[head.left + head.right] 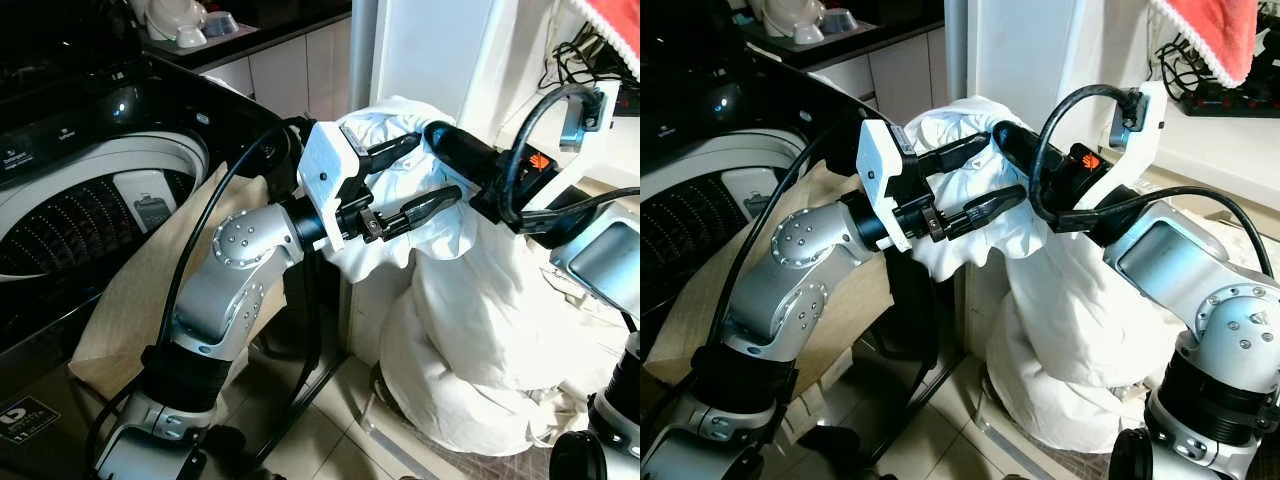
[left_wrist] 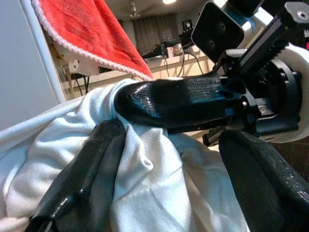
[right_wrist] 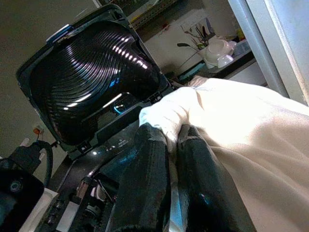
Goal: Clothes washing
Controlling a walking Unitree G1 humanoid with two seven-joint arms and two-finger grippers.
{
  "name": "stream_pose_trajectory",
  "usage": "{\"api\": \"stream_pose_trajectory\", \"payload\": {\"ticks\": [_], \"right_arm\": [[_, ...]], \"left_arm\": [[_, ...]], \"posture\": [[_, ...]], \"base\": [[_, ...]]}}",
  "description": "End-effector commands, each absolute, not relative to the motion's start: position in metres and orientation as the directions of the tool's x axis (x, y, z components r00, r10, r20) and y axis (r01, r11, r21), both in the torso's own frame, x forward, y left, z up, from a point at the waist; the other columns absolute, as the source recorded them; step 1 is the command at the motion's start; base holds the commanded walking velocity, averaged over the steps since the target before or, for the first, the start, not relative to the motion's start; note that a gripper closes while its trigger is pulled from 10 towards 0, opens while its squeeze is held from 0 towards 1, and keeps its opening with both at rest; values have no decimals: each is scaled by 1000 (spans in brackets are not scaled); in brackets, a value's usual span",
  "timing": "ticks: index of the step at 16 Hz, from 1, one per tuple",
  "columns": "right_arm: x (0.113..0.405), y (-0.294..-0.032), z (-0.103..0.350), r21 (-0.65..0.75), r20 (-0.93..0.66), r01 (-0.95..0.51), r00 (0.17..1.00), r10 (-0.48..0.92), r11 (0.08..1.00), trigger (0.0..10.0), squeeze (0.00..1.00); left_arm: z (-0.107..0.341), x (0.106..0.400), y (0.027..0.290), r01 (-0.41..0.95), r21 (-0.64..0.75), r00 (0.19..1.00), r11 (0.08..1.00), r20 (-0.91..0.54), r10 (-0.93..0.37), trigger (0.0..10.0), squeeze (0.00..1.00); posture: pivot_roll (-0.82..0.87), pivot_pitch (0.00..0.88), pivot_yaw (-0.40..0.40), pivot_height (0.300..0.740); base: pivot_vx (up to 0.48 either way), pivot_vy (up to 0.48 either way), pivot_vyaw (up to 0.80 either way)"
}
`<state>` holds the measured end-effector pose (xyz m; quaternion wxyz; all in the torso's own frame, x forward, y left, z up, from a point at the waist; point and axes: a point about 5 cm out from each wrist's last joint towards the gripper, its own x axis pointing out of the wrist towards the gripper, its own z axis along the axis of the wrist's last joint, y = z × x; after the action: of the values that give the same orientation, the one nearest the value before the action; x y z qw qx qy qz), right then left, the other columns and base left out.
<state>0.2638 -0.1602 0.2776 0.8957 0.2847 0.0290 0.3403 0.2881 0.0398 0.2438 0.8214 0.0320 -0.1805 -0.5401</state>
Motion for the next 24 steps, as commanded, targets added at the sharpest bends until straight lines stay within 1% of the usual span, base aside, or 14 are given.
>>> {"api": "stream_pose_trajectory", "payload": {"ticks": [1,3,4,7,16,20,21,22,23,24], "right_arm": [[255,-153,290,499,206,-665,714,670,556,0,0],[254,-152,291,498,208,-668,711,671,553,0,0],[254,-152,292,499,207,-668,710,673,552,0,0],[254,-151,293,499,205,-668,710,674,552,0,0],[255,-150,297,500,209,-667,712,670,553,0,0],[256,-151,299,497,213,-666,715,667,556,0,0],[256,-151,300,489,213,-669,714,666,560,0,0],[254,-149,302,453,223,-689,702,676,566,0,0],[253,-149,303,437,224,-696,697,681,569,10000,851],[253,-148,303,443,243,-710,683,689,547,10000,1000]], "left_arm": [[230,292,38,879,244,373,411,187,-909,10000,0],[228,296,41,868,246,399,432,175,-900,10000,0],[229,298,42,868,238,401,436,182,-898,0,0],[229,299,43,869,228,404,440,188,-895,0,0],[233,307,48,845,198,457,498,217,-862,0,0],[235,313,53,822,190,496,537,224,-839,0,0],[236,314,55,814,191,507,548,225,-832,0,0],[237,317,58,798,187,531,573,233,-815,0,0],[239,320,61,785,184,548,591,237,-802,0,0],[241,323,65,767,182,570,615,244,-784,0,0]], "posture": [[-200,0,69,740],[-199,0,69,740],[-199,0,68,740],[-197,0,67,740],[-194,0,68,740],[-192,0,68,740],[-192,0,70,740],[-191,0,70,740],[-190,0,71,740],[-190,0,72,740]], "base": [[0,0,0],[0,0,0],[0,0,0],[0,0,0],[0,0,0],[0,0,0],[0,0,0],[0,0,0],[0,0,0],[0,0,0]]}}
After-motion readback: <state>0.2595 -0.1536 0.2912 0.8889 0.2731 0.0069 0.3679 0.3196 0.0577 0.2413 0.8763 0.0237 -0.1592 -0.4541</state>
